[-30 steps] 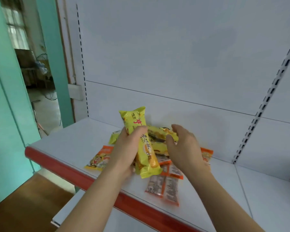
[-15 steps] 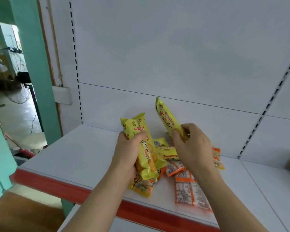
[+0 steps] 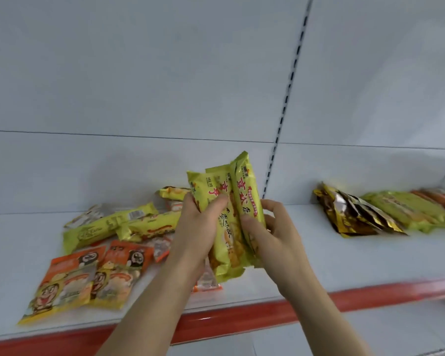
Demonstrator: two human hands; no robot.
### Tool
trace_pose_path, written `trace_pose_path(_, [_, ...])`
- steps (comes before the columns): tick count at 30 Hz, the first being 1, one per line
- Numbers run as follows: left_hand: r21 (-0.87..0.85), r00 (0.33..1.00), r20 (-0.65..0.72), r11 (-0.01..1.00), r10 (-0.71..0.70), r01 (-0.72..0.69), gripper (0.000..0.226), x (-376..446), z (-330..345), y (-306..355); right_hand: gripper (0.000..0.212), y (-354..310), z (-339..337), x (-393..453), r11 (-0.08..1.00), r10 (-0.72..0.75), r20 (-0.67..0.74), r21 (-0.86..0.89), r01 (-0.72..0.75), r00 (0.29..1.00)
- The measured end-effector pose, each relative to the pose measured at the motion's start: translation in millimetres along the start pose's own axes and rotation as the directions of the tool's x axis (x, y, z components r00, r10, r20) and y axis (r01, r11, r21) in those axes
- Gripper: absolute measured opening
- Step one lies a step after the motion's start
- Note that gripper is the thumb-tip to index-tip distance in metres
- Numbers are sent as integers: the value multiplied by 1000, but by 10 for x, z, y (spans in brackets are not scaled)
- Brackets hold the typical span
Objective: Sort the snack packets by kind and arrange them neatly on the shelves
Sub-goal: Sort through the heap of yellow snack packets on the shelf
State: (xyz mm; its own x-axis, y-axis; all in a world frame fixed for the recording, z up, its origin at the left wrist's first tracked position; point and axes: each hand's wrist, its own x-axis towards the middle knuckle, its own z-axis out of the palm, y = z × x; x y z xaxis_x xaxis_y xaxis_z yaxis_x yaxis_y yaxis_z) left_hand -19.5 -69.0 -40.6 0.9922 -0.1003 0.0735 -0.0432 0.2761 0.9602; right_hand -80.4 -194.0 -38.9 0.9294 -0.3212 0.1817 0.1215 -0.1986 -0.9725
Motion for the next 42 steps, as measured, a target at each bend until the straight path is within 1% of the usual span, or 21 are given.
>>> trace_pose_path(4, [53, 997, 72, 998, 12, -16, 35, -114, 835, -140, 38, 100, -805, -57, 997, -50, -94, 50, 55, 994])
trace_pose_path(6, [69, 995, 94, 997, 38, -44, 30, -185, 1285, -234, 43, 152, -1244, -75, 995, -84, -134, 43, 90, 987])
trace_pose_path(9, [86, 995, 87, 994, 55, -62, 25, -295, 1997, -407, 48, 266, -1937, -89, 992, -130, -176, -27, 127, 976])
trace_pose_path(12, [127, 992, 101, 988, 78, -90, 20, -430, 2705, -607, 50, 412, -2624, -68, 989, -138, -228, -90, 121, 964])
trace_pose_path(14, [122, 992, 97, 988, 80, -91, 16, -493, 3148, -749, 50, 479, -3049, -46, 986, -135, -270, -128, 103, 953])
trace_pose_path(16, [97, 996, 73, 994, 49, -56, 24, -532, 3530, -877, 49, 535, -3406, -11, 984, -120, -292, -165, 73, 949])
trace_pose_path(19, [130, 994, 108, 992, -13, -1, 37, -533, 4017, -1011, 47, 635, -3825, 113, 977, -84, -296, -212, 20, 951])
trace_pose_path(20, [169, 991, 129, 985, -34, 12, 41, -513, 4145, -1064, 50, 687, -3949, 184, 975, -76, -305, -221, 7, 949])
trace_pose_path(21, [207, 987, 151, 978, -50, 18, 39, -481, 4259, -1113, 51, 736, -4064, 262, 975, -68, -315, -222, -4, 947])
trace_pose_path(23, [249, 976, 204, 968, -81, 28, 26, -372, 4447, -1196, 50, 830, -4280, 451, 981, -33, -325, -192, -32, 945])
trace_pose_path(26, [230, 963, 238, 971, -123, 67, 18, -54, 4714, -1299, 44, 938, -4558, 806, 986, 1, -296, -162, -51, 955])
trace_pose_path(29, [231, 964, 243, 972, -105, 48, 17, 319, 4957, -1355, 38, 975, -4781, 1209, 978, 16, -284, -196, -75, 959])
trace_pose_path(32, [330, 978, 196, 944, -75, 6, 15, 653, 5169, -1416, 29, 962, -4945, 1631, 968, 80, -249, -212, -135, 965])
trace_pose_path(33, [350, 982, 172, 937, -76, 11, 19, 749, 5225, -1442, 25, 969, -4975, 1763, 963, 96, -241, -223, -152, 966])
trace_pose_path(34, [376, 987, 147, 927, -67, 7, 29, 845, 5283, -1477, 24, 980, -4995, 1896, 958, 102, -235, -239, -159, 967])
trace_pose_path(35, [424, 990, 127, 906, -57, -2, 43, 927, 5333, -1501, 29, 994, -5010, 2016, 952, 102, -227, -260, -162, 969])
trace_pose_path(36, [471, 992, 120, 882, -37, -24, 54, 1003, 5379, -1533, 40, 1025, -5033, 2133, 946, 104, -225, -279, -166, 969])
trace_pose_path(37, [511, 993, 119, 858, -18, -46, 59, 1059, 5418, -1549, 53, 1056, -5058, 2235, 938, 115, -230, -296, -182, 966])
trace_pose_path(38, [548, 994, 113, 834, 0, -62, 60, 1109, 5458, -1569, 63, 1078, -5080, 2316, 929, 122, -225, -318, -191, 967])
trace_pose_path(39, [586, 995, 103, 807, 15, -73, 61, 1150, 5495, -1597, 68, 1094, -5099, 2383, 918, 130, -208, -344, -197, 969])
trace_pose_path(42, [718, 995, 68, 689, 77, -102, 62, 1278, 5585, -1715, 61, 1183, -5188, 2560, 888, 127, -140, -425, -175, 982])
